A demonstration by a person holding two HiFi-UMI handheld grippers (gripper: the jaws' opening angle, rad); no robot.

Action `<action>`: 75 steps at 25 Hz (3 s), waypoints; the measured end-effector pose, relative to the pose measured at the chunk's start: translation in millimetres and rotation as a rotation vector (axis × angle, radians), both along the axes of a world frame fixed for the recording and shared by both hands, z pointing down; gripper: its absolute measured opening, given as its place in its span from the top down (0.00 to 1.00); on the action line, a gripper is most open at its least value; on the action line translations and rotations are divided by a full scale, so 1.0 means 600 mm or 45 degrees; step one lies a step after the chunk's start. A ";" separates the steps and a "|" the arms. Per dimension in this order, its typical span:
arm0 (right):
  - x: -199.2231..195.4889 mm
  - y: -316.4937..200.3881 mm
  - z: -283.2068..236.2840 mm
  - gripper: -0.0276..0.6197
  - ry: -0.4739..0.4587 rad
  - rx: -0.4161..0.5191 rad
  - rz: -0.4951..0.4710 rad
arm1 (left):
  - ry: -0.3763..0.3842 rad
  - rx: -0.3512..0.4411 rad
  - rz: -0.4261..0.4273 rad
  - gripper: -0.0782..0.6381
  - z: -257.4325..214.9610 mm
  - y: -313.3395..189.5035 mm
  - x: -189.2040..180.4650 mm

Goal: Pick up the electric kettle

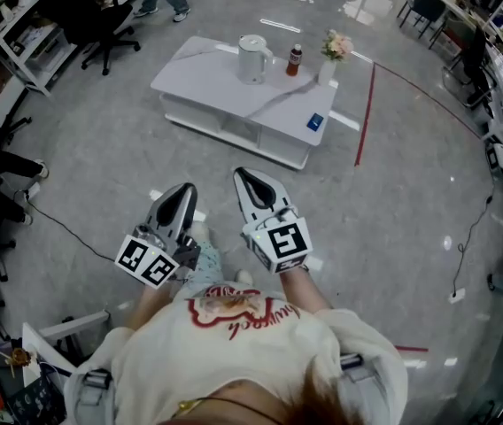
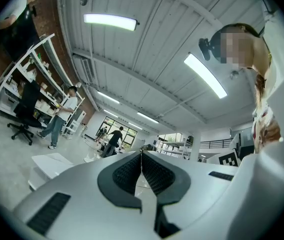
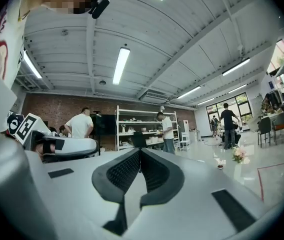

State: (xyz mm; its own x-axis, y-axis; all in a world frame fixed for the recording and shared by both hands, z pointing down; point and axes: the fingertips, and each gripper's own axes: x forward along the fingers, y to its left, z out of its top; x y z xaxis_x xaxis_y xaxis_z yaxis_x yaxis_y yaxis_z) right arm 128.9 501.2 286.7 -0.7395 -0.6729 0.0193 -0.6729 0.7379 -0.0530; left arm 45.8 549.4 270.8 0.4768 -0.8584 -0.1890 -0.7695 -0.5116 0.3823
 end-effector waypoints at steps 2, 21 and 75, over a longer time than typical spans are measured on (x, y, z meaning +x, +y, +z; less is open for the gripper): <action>-0.024 -0.027 0.001 0.93 -0.015 0.010 -0.007 | 0.019 -0.004 -0.012 0.87 0.003 -0.027 -0.025; -0.284 -0.431 -0.011 0.93 -0.012 0.061 0.127 | -0.097 0.095 0.191 0.87 -0.031 -0.458 -0.253; -0.112 -1.183 -0.019 0.93 -0.058 0.047 0.277 | -0.053 0.093 0.228 0.87 -0.031 -1.214 -0.130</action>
